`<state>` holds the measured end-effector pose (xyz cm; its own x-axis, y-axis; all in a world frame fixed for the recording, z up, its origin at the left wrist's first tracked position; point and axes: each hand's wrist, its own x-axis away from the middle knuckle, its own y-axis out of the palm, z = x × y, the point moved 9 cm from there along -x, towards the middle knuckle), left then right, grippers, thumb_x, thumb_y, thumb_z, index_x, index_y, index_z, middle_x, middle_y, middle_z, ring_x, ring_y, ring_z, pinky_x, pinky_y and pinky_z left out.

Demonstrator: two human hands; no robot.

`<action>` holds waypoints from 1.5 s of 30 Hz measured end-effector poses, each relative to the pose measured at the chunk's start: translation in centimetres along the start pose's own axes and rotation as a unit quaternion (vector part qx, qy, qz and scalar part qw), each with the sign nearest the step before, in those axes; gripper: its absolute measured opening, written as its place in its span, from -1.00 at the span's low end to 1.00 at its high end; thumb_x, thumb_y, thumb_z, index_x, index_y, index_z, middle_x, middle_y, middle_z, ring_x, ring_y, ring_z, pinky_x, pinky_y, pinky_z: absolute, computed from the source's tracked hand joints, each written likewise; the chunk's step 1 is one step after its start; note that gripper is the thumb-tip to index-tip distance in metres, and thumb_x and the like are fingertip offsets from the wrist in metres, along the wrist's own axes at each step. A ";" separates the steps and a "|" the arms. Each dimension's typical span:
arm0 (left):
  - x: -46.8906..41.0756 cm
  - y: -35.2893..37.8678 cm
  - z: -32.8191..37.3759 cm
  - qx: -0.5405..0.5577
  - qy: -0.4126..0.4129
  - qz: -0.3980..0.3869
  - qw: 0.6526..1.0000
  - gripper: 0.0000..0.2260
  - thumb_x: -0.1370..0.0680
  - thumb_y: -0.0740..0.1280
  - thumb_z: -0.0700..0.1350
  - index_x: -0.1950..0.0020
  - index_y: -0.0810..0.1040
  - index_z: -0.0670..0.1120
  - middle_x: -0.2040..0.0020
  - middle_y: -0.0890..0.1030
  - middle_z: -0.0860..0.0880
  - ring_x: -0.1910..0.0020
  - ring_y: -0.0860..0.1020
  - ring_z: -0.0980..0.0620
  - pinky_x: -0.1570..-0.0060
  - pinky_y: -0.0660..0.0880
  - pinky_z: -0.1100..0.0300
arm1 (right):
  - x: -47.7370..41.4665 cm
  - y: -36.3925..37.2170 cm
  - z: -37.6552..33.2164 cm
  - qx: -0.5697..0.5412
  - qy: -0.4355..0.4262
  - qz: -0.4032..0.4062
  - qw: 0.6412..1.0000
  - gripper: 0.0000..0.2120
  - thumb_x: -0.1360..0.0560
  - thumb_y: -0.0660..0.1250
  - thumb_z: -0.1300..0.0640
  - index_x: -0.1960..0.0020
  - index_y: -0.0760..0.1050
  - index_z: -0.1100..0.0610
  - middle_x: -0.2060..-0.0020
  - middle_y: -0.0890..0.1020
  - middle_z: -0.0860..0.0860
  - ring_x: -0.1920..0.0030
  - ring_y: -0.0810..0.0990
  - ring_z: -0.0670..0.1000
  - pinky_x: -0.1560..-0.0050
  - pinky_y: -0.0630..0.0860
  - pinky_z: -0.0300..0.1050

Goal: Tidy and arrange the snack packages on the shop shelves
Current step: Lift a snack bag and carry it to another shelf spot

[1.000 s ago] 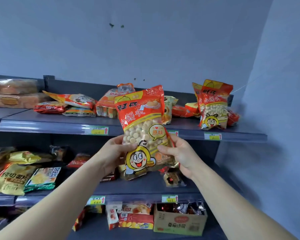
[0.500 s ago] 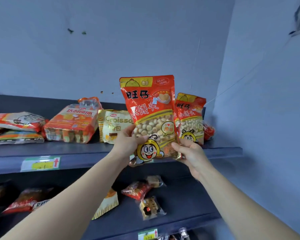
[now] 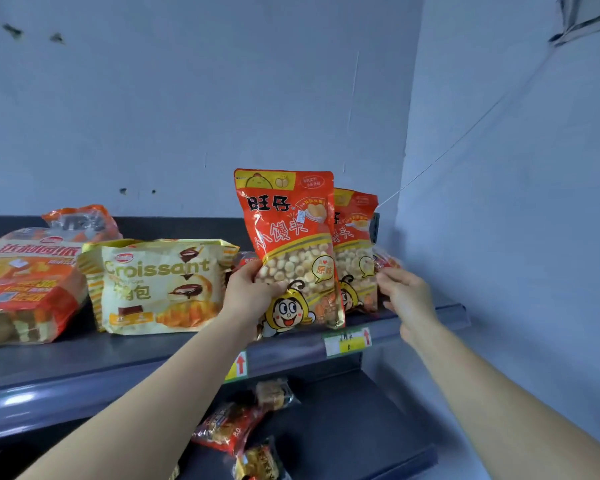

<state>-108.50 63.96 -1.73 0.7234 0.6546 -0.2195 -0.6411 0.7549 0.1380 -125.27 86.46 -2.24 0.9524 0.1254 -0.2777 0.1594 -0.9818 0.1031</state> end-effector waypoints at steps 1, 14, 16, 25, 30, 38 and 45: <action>-0.8 0.6 -0.3 -0.005 -0.004 0.003 1.000 -0.66 -0.48 0.43 -0.29 -0.19 0.52 -0.02 -0.02 0.66 -0.04 0.05 0.64 -0.05 0.22 0.56 0.12 | -1.6 -0.6 0.1 0.012 -0.008 0.019 1.000 -0.88 -0.52 0.36 0.23 -0.02 0.58 0.06 -0.12 0.62 0.04 -0.11 0.56 0.05 -0.09 0.51 -0.05; -8.4 4.3 -1.8 -0.017 -0.011 -0.017 1.000 -0.76 -0.48 0.40 -0.35 -0.10 0.58 -0.12 0.06 0.69 -0.11 0.16 0.68 -0.06 0.25 0.63 0.12 | -14.9 1.2 3.5 0.412 -0.096 -0.004 0.906 -0.76 -0.42 0.31 0.12 -0.07 0.54 -0.08 0.05 0.64 -0.01 0.03 0.59 0.15 0.08 0.60 0.06; -9.0 4.5 -1.9 -0.024 -0.010 -0.023 0.999 -0.75 -0.49 0.40 -0.35 -0.12 0.58 -0.13 0.05 0.70 -0.12 0.16 0.69 -0.06 0.27 0.62 0.14 | -15.2 1.4 2.8 0.446 -0.133 0.008 0.885 -0.84 -0.50 0.24 0.15 0.04 0.57 -0.05 0.14 0.64 -0.01 0.10 0.58 0.15 0.19 0.57 -0.03; -9.5 4.4 -2.8 -0.011 -0.030 -0.088 0.996 -0.72 -0.48 0.34 -0.43 -0.09 0.55 -0.12 0.12 0.72 -0.09 0.17 0.69 -0.06 0.23 0.65 0.08 | -15.0 -0.2 -0.2 0.373 -0.154 0.101 0.909 -0.87 -0.52 0.26 0.19 0.17 0.54 0.07 0.26 0.53 0.02 0.22 0.46 0.11 0.31 0.32 -0.17; -9.2 4.4 -3.0 0.003 -0.039 -0.092 0.995 -0.70 -0.47 0.36 -0.43 -0.12 0.52 -0.13 0.09 0.71 -0.11 0.15 0.69 -0.10 0.20 0.65 0.03 | -15.2 -1.9 -1.0 0.183 -0.066 0.198 0.961 -0.86 -0.53 0.32 0.11 0.20 0.48 0.08 0.19 0.55 0.02 0.17 0.51 0.13 0.20 0.36 -0.13; -8.5 6.0 -2.5 -0.054 -0.008 -0.066 0.996 -0.39 -0.15 0.64 -0.24 -0.14 0.49 -0.09 0.01 0.70 -0.07 0.02 0.68 -0.08 -0.10 0.57 -0.12 | -13.4 -2.3 0.0 0.084 -0.054 0.242 0.965 -0.83 -0.55 0.32 0.10 0.19 0.47 0.12 0.21 0.54 0.01 0.19 0.49 0.09 0.18 0.37 -0.11; -8.1 8.6 -2.0 -0.149 0.065 0.064 0.985 -0.60 -0.27 0.62 -0.07 0.05 0.49 0.10 0.11 0.65 0.17 0.08 0.62 0.12 -0.01 0.58 0.05 | -14.1 -3.8 -1.6 0.062 -0.107 0.304 0.945 -0.87 -0.55 0.28 0.13 0.16 0.47 0.13 0.13 0.58 0.06 0.17 0.50 0.07 0.17 0.40 -0.10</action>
<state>-120.35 65.05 -0.74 0.6054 0.7183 -0.3428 -0.7856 0.6083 -0.1130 -138.88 88.68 2.83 0.7813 -0.4860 -0.3916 -0.4451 -0.8737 0.1963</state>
